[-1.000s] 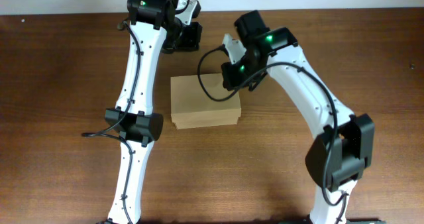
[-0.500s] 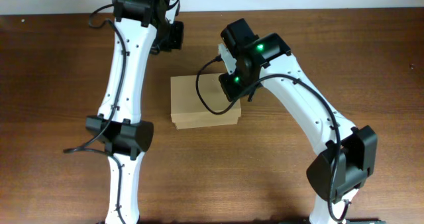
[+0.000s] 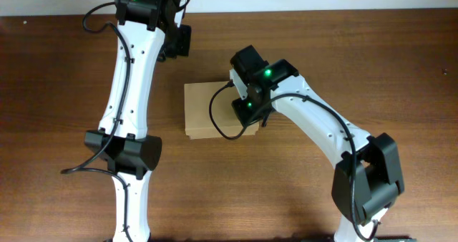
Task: Pack container
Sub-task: 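Press the closed lid down with both grippers to seat it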
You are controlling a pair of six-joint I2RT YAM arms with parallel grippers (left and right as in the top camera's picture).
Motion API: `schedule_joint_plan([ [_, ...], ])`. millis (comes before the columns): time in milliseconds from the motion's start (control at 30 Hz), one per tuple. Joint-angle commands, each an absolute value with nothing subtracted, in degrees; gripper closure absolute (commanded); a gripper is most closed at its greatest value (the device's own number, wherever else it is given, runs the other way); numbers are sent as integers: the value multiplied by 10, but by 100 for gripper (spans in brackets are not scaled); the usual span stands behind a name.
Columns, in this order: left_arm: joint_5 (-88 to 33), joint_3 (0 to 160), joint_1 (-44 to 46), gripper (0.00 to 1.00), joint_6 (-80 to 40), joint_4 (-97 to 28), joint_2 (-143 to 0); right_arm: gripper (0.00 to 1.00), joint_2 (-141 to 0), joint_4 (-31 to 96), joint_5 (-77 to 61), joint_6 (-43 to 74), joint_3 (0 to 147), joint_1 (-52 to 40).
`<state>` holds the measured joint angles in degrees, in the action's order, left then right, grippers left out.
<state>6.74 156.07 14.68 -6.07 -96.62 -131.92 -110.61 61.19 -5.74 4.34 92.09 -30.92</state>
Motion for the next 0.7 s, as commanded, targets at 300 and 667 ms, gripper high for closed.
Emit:
schedule_joint_plan([
  [300, 10, 1393, 162, 99, -66, -967, -1258, 96, -1093, 603, -58, 47, 961, -317],
  [667, -6, 1330, 207, 98, -66, -967, -1203, 96, -1092, 704, 54, 47, 1196, -302],
])
